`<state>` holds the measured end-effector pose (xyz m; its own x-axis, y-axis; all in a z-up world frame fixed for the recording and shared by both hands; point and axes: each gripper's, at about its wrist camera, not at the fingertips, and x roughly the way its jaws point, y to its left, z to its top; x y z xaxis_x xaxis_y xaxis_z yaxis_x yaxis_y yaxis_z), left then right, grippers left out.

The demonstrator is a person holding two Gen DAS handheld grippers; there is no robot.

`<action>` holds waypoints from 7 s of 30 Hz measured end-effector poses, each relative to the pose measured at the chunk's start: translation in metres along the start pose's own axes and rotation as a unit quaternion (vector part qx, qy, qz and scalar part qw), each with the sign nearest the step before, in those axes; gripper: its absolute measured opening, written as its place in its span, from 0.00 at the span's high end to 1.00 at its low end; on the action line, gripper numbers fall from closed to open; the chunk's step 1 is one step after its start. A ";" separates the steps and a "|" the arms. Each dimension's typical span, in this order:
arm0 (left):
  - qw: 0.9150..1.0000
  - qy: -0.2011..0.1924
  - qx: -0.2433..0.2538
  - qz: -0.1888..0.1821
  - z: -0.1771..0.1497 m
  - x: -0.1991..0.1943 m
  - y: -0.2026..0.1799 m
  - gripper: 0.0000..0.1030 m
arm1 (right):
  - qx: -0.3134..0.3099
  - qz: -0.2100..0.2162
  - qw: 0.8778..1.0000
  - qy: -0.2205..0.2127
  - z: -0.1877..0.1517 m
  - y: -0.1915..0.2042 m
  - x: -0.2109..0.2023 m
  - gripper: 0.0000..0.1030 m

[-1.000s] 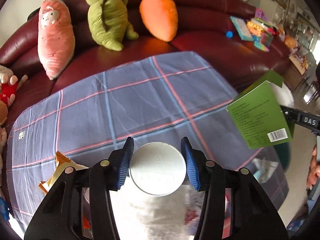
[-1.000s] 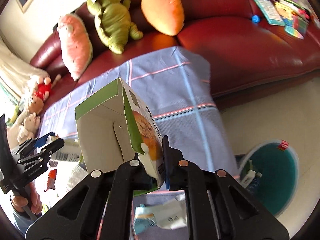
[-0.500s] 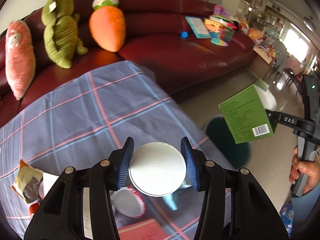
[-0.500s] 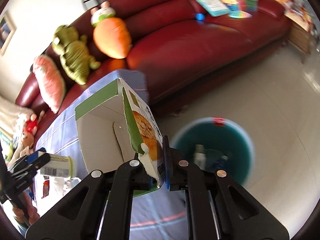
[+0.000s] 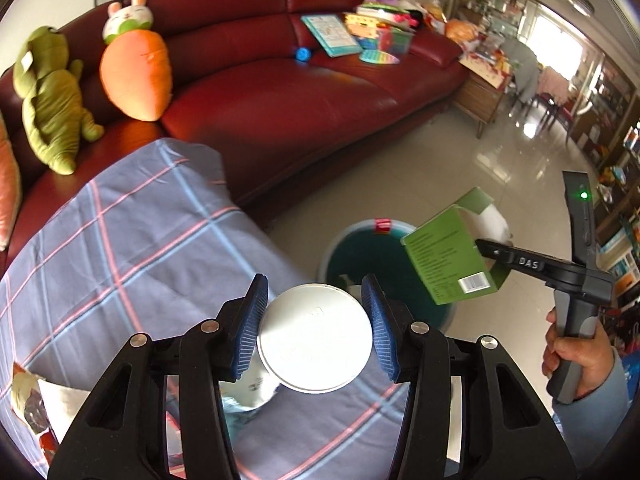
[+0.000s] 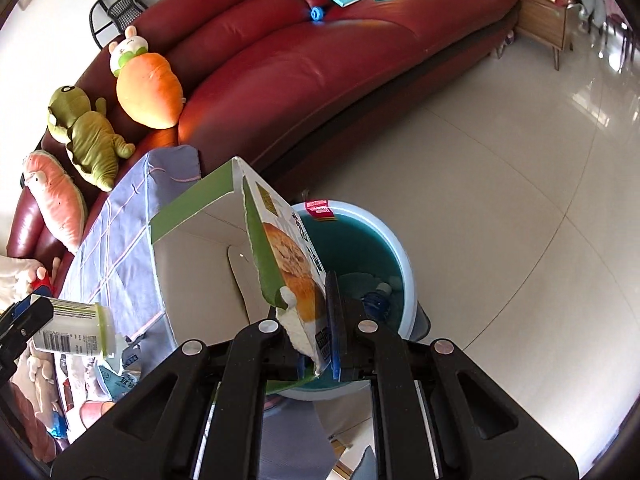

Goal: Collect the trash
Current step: 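Carry both items over the teal bin and open both tools, then grasp the pink paper cup with left tool while right tool grasps the snack wrapper, then carry cup and wrapper over the teal bin and open both tools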

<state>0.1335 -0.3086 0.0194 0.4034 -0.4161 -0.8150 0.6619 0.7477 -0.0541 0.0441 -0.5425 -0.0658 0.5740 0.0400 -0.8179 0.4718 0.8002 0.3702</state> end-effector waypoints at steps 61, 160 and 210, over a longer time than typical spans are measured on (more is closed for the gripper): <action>0.998 0.037 -0.043 0.000 -0.067 0.004 0.032 0.13 | -0.097 -0.022 0.995 0.030 -0.040 0.089 -0.021 0.23; 0.995 -0.016 -0.088 -0.046 -0.098 -0.036 0.121 0.40 | -0.100 0.089 0.991 0.030 -0.054 0.169 -0.012 0.89; 0.996 0.085 -0.009 -0.027 -0.026 0.087 -0.039 0.13 | -0.004 0.068 0.997 0.046 -0.019 0.000 0.004 0.85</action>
<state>0.1266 -0.3605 -0.0646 0.2529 -0.3637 -0.8965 0.6682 0.7358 -0.1100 0.0335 -0.5303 -0.0775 0.5683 0.2027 -0.7975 0.3880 0.7887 0.4769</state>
